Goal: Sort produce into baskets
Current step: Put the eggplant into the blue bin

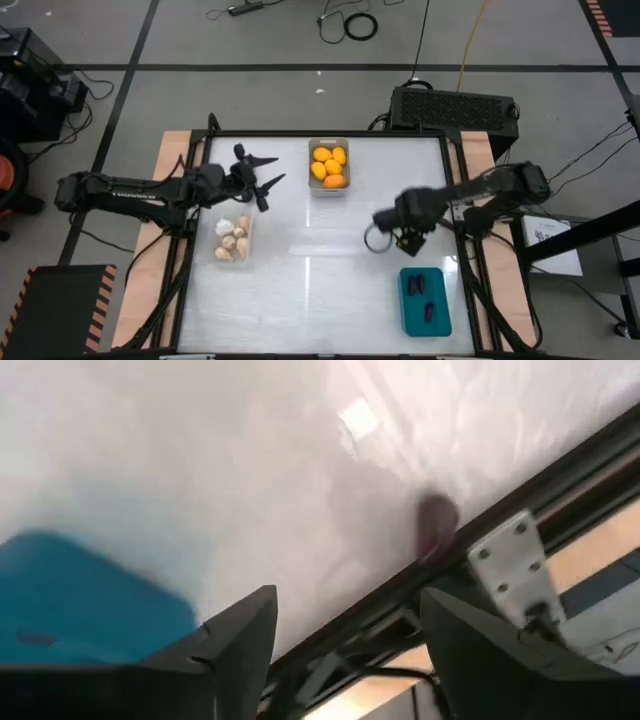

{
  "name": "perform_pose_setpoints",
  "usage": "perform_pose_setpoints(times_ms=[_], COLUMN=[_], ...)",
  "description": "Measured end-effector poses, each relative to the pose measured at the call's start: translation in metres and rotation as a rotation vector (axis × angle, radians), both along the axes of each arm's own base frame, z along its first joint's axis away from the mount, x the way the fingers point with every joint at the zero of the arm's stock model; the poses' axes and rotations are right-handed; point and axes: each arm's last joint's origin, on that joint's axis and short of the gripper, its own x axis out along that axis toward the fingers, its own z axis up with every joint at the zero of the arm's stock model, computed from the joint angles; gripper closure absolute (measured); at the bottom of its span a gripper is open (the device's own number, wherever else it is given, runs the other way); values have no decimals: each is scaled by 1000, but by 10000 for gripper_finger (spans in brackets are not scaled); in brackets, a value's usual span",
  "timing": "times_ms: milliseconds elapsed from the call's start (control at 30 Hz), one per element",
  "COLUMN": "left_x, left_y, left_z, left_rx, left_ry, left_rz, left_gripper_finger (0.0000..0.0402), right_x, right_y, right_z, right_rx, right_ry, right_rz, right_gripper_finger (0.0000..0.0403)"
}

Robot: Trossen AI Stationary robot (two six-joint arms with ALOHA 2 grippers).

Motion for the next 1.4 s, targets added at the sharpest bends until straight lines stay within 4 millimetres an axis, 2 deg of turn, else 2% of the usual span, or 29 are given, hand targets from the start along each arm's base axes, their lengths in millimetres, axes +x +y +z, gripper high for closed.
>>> perform_pose_setpoints(times_ms=[133,233,333,433,700,900,1067,1400], left_x=[-1,-1,-2,-2,-2,-2,-2,-2], left_y=[5,8,9,9,11,11,11,11], left_z=[0,-1,-2,-2,-2,-2,-3,-5], left_rx=[0,-1,-4,-6,-21,-26,-26,-29], left_ry=[0,6,19,18,10,8,14,37], left_rz=[27,37,38,38,48,45,45,46], left_gripper_finger=[175,175,175,175,175,175,175,175], right_x=[-7,-23,-43,-57,-57,-53,-55,-49], right_y=[-41,-66,-81,-88,-97,-98,-101,-101], right_z=[-17,-34,-52,-66,-67,-81,-88,-124], right_rx=[94,171,244,276,271,294,244,394], right_ry=[42,105,159,201,185,93,199,354], right_rz=[13,10,14,30,42,94,73,65], right_gripper_finger=[163,163,163,164,181,188,188,188])
